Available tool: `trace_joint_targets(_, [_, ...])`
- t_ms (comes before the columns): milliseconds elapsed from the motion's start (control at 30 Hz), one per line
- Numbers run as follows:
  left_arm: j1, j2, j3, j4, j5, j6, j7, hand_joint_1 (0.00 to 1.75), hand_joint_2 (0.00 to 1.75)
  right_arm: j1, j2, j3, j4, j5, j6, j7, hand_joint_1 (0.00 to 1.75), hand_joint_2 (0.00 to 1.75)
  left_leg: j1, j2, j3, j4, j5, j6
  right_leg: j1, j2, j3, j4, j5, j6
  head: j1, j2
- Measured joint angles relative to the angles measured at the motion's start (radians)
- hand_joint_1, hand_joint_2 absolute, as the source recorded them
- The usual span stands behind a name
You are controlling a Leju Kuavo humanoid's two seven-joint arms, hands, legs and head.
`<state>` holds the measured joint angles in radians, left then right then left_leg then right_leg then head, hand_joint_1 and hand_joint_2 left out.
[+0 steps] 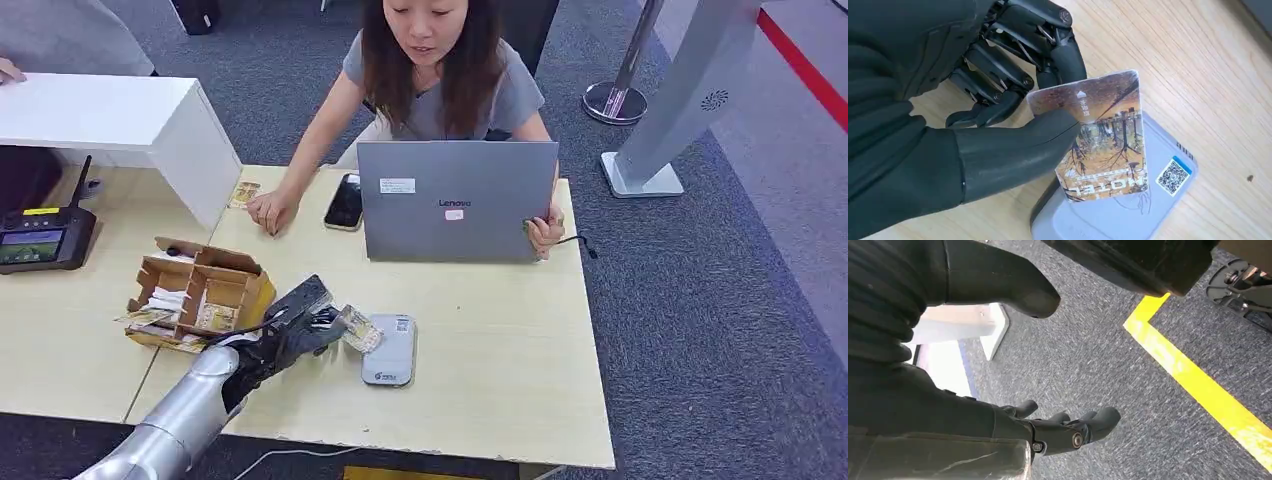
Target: Pass the card to the sensor for recognition and then transmit it.
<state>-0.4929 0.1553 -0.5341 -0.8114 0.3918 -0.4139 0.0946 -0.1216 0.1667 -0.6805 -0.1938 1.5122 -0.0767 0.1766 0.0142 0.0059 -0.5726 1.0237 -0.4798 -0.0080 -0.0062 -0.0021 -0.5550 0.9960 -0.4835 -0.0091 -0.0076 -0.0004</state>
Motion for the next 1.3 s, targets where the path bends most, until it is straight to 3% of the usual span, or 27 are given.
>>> trace_joint_targets(1300, [-0.043,-0.026,-0.068,0.042,0.022,0.01,0.023,1.75,1.75,0.001,0.013,0.025,0.0,-0.016,-0.019,0.002,0.0,1.75,0.0,0.0,0.0,0.0,0.0,0.0,0.0,0.0,0.0,0.0,0.0,0.0,0.0,0.0])
